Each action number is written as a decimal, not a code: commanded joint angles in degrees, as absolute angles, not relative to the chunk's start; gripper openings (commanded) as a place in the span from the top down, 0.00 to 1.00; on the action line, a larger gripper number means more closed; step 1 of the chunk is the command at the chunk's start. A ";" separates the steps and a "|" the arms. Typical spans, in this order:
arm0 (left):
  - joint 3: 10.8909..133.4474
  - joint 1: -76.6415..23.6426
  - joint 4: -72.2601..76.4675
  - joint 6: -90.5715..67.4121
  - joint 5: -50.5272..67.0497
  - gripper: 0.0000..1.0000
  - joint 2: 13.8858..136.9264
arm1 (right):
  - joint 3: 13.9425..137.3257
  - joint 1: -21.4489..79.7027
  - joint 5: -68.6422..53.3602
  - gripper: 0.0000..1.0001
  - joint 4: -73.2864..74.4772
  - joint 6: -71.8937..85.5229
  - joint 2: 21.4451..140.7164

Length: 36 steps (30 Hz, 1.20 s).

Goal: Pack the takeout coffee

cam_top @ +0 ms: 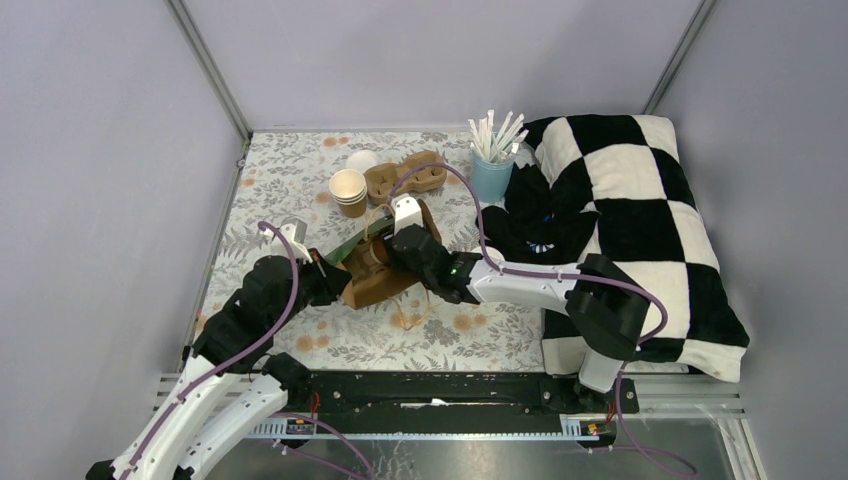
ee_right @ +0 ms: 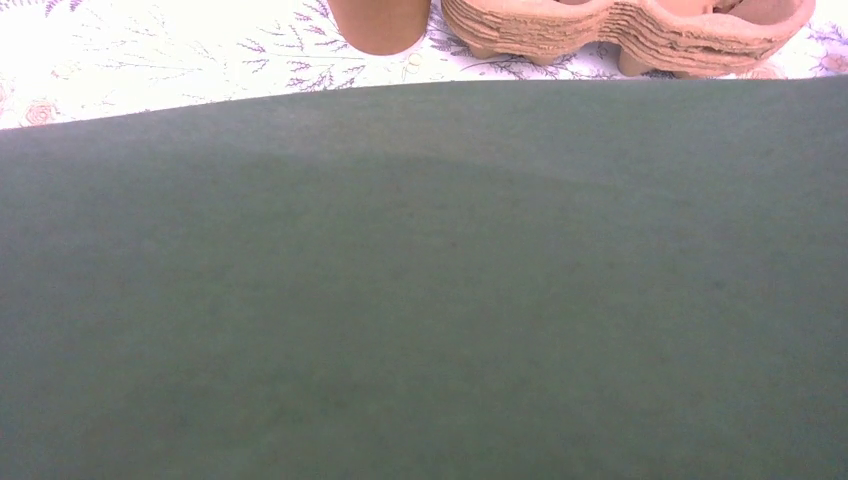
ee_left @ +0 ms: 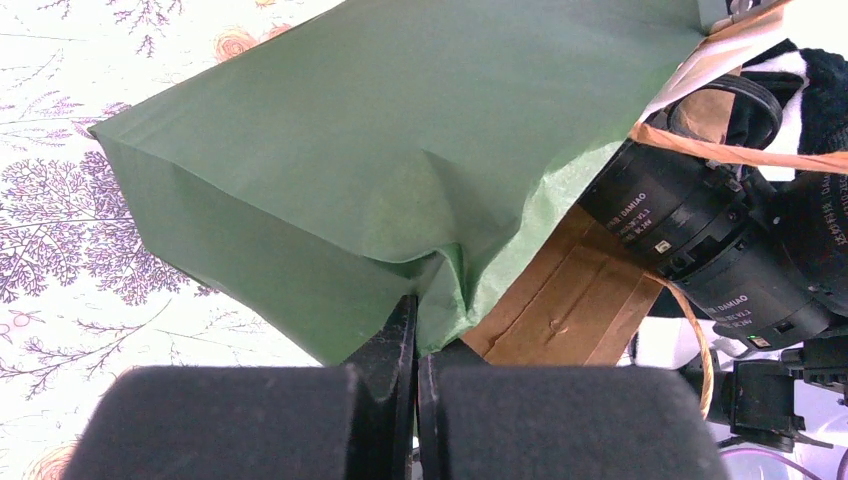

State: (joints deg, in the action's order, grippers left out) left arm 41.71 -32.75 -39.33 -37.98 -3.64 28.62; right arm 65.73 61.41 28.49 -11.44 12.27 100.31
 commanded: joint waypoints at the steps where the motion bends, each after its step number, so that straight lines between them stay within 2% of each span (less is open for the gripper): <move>1: 41.75 -32.74 -36.04 -37.84 -0.26 1.00 28.96 | 67.50 61.35 29.02 0.50 -13.53 7.87 102.65; 5: 41.96 -32.78 -36.36 -38.00 -0.37 1.00 28.96 | 68.00 61.34 27.92 0.71 -13.43 6.59 102.85; 11: 42.23 -32.77 -36.53 -38.32 -0.70 1.00 29.55 | 68.96 61.35 26.52 0.89 -12.63 2.82 102.06; 17: 41.72 -32.77 -36.41 -38.91 -1.28 1.00 29.57 | 70.85 62.71 26.52 0.91 -8.31 -2.06 99.89; 22: 41.47 -32.77 -35.77 -39.43 -1.12 1.00 30.22 | 74.90 65.76 37.86 0.97 -3.33 -6.43 102.59; 30: 41.55 -32.78 -35.39 -39.35 -0.30 1.00 30.48 | 77.64 68.11 48.26 0.97 -4.98 -14.54 108.10; 32: 41.91 -32.78 -35.16 -38.97 -0.26 1.00 30.62 | 78.14 68.16 47.74 0.97 -3.78 -13.12 108.78; 36: 42.77 -32.76 -35.15 -38.09 -1.05 1.00 31.06 | 76.14 68.48 38.43 0.98 -3.05 -9.35 105.09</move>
State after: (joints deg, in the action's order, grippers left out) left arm 41.60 -32.56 -39.29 -38.79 -3.42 30.61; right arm 76.31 67.53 43.18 -5.69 -9.17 107.28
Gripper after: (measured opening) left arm 0.004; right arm 0.125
